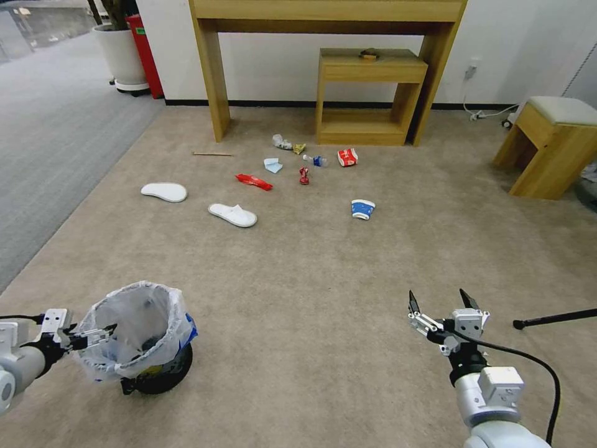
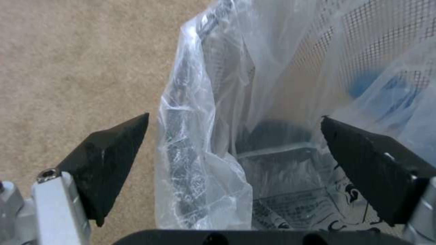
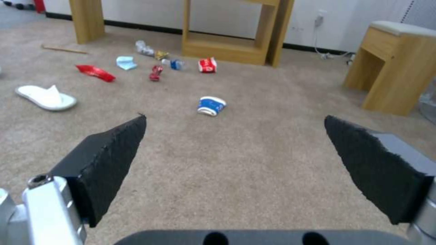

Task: Pick up the trash bin and place the garbage on the floor into it.

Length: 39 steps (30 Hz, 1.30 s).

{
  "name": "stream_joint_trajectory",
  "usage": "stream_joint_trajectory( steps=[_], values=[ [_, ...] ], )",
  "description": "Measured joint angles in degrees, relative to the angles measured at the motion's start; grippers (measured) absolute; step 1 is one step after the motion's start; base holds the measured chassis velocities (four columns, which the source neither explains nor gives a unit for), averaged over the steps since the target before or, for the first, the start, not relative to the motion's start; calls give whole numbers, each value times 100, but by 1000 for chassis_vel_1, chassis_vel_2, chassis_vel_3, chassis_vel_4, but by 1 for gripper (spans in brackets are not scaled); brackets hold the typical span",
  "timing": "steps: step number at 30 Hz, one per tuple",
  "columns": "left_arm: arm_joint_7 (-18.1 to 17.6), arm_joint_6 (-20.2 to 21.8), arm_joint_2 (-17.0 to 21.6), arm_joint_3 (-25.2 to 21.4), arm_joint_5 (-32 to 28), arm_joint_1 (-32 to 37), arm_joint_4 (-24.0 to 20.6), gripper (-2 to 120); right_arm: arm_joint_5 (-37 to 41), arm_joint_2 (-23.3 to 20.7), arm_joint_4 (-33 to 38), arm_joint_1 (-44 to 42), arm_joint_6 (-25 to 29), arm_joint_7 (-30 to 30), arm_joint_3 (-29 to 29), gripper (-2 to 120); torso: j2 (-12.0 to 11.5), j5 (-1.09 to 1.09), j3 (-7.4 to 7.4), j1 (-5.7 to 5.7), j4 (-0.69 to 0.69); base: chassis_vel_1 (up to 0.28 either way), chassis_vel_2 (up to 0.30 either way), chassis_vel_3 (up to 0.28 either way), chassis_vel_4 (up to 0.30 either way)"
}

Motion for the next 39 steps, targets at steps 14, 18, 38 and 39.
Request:
stream_joint_trajectory(
  steps=[14,18,38,39],
  values=[
    [188,145,119,271,184,-526,527,99,105,16,-21,64,-49,121,-49,100,0,1,0,0,0,0,0,0,0],
    [245,188,37,289,262,-584,576,94,130,34,-21,61,-39,154,-47,100,0,0,0,0,-1,0,0,0,0],
    [204,86,-69,380,392,-641,671,24,153,77,43,46,33,281,-144,100,0,2,0,0,-1,0,0,0,0],
    [200,86,-69,378,386,-636,663,19,149,79,46,48,32,298,-150,100,0,2,0,-1,-1,0,0,0,0]
  ],
)
